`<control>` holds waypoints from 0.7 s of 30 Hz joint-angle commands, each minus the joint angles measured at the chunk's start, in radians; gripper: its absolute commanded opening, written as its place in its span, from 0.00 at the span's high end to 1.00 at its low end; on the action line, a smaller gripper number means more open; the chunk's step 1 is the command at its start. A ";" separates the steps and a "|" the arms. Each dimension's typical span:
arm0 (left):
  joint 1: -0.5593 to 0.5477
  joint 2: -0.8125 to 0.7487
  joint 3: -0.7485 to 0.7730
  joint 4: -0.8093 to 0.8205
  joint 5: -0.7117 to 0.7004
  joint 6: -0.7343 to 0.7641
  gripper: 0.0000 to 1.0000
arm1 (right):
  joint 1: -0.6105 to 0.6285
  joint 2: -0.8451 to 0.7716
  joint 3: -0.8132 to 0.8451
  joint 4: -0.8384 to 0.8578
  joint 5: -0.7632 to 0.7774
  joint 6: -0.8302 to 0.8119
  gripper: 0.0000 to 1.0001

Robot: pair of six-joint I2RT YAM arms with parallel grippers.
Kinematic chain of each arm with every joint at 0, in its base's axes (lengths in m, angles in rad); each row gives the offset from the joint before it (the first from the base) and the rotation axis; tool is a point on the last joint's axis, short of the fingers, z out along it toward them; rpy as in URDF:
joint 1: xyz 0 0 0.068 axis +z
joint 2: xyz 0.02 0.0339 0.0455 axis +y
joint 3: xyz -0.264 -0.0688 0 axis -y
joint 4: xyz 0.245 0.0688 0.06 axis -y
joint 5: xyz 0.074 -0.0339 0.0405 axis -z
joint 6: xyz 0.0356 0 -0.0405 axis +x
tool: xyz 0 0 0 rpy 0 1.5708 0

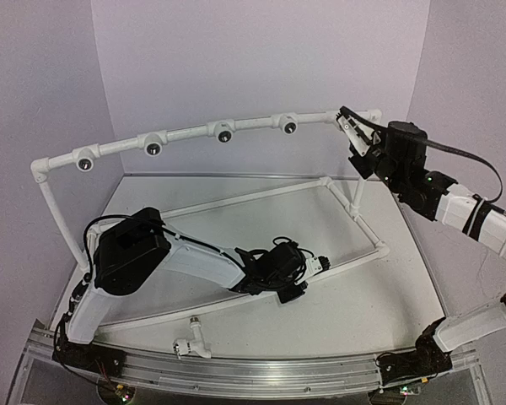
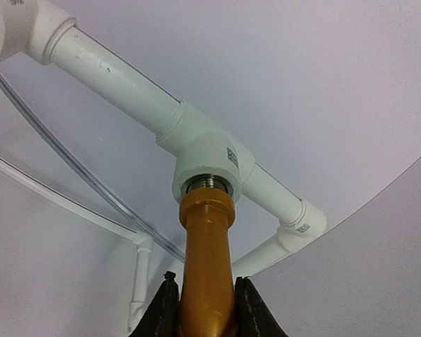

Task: Install the water faucets
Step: Screw the water faucet onto the adaptor.

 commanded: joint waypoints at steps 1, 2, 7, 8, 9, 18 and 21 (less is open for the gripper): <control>-0.061 0.131 -0.068 -0.311 0.163 0.052 1.00 | 0.088 0.082 -0.026 0.304 0.161 -0.296 1.00; -0.061 0.132 -0.066 -0.313 0.164 0.053 1.00 | 0.096 0.091 -0.020 0.315 0.173 -0.305 1.00; -0.062 0.134 -0.062 -0.317 0.163 0.051 1.00 | 0.099 0.100 -0.026 0.345 0.192 -0.280 1.00; -0.061 0.134 -0.062 -0.316 0.162 0.050 1.00 | 0.099 0.103 -0.035 0.360 0.197 -0.292 1.00; -0.061 0.135 -0.063 -0.317 0.161 0.050 1.00 | 0.098 0.107 -0.043 0.373 0.202 -0.310 1.00; -0.061 0.134 -0.064 -0.317 0.163 0.051 1.00 | 0.068 0.116 -0.097 0.419 0.150 -0.494 1.00; -0.061 0.135 -0.063 -0.318 0.164 0.051 1.00 | 0.056 0.118 -0.125 0.433 0.131 -0.547 1.00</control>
